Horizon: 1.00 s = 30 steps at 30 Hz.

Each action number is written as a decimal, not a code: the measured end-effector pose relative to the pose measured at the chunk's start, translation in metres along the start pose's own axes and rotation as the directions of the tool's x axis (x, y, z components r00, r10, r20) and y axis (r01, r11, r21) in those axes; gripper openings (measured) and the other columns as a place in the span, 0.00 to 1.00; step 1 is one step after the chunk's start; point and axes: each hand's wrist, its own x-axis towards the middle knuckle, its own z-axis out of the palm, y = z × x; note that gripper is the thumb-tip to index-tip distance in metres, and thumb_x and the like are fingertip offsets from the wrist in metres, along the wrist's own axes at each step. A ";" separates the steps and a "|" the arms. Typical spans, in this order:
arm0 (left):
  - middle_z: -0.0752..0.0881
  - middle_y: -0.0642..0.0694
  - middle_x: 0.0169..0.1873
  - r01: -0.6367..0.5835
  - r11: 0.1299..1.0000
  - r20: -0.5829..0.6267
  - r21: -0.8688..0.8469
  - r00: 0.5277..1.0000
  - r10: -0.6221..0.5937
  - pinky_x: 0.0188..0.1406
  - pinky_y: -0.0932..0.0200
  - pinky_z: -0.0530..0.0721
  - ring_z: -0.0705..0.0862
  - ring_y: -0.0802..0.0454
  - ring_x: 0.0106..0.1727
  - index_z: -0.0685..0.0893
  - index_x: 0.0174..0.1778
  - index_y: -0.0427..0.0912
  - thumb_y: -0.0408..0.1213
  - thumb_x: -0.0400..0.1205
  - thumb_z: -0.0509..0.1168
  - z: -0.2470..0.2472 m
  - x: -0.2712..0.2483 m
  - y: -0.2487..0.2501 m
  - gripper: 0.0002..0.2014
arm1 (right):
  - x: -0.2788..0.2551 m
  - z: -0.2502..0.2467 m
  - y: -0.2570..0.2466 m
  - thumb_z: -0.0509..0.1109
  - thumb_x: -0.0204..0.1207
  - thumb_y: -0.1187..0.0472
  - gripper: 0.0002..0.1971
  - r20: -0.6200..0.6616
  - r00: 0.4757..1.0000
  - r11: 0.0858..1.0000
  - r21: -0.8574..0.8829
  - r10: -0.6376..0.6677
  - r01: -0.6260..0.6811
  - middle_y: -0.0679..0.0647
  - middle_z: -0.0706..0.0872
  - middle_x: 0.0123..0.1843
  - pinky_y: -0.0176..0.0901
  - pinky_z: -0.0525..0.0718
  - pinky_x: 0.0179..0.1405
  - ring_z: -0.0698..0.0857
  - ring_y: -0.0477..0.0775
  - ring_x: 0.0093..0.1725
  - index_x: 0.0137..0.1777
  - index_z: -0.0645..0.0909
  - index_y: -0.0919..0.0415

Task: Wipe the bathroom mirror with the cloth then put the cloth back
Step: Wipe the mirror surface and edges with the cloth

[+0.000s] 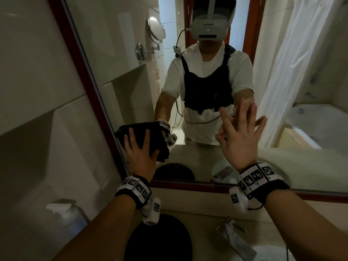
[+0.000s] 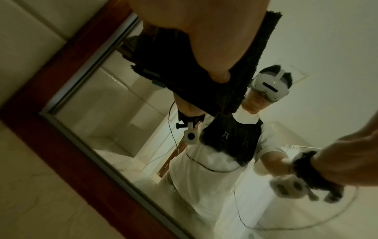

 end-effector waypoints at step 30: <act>0.47 0.38 0.86 -0.160 0.985 0.027 0.064 0.987 0.158 0.70 0.24 0.72 0.49 0.29 0.84 0.57 0.85 0.61 0.48 0.79 0.70 -0.082 0.048 0.146 0.40 | 0.053 -0.081 0.041 0.66 0.77 0.66 0.09 -0.189 0.962 0.928 0.279 -0.197 0.245 0.57 0.85 0.36 0.51 0.83 0.34 0.83 0.61 0.39 0.37 0.84 0.61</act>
